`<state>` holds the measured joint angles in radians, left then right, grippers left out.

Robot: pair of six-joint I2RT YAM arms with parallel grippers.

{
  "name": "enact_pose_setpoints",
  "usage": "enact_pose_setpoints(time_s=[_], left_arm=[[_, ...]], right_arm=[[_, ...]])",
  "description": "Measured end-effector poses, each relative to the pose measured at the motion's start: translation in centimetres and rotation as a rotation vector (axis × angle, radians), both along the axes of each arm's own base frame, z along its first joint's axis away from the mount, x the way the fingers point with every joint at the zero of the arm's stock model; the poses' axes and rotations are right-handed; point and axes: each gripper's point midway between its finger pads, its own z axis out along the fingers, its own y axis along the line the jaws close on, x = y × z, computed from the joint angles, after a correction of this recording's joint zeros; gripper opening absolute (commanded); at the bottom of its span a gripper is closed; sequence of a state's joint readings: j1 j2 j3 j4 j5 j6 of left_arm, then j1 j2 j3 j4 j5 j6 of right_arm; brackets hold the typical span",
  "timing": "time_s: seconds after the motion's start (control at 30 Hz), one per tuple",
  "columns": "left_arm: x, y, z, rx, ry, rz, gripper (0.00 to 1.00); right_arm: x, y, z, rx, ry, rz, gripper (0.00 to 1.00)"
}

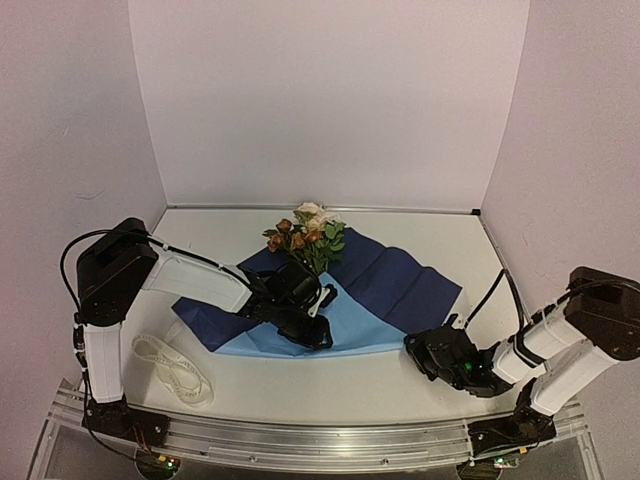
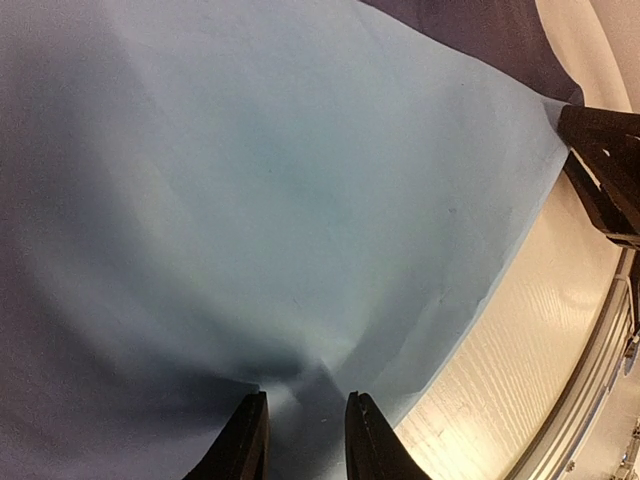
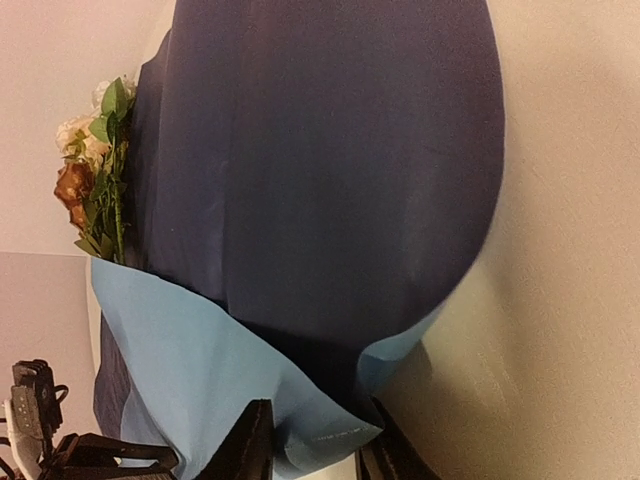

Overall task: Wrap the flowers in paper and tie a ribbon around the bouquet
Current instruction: Pick up the one-fourth-folded wrapping paper from the center of the board.

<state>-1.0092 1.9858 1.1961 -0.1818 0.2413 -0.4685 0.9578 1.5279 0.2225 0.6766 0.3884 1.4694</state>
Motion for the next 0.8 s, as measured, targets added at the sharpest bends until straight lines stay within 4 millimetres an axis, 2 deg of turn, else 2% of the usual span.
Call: enact_pose_setpoints(time_s=[0.2, 0.43, 0.73, 0.8], left_arm=[[0.0, 0.0, 0.0, -0.002, 0.001, -0.002, 0.29], [-1.2, -1.2, 0.7, -0.038, -0.022, -0.081, 0.32], [-6.6, -5.8, 4.1, -0.147, -0.168, -0.362, 0.35], [-7.0, -7.4, 5.0, -0.177, -0.202, -0.407, 0.35]], right_arm=[[-0.6, -0.7, -0.5, -0.028, -0.004, 0.018, 0.01], [-2.0, -1.3, -0.3, -0.158, 0.006, 0.120, 0.00], [-3.9, -2.8, 1.5, -0.325, -0.006, 0.226, 0.00], [-4.2, -3.2, 1.3, -0.363, 0.003, 0.244, 0.00]])
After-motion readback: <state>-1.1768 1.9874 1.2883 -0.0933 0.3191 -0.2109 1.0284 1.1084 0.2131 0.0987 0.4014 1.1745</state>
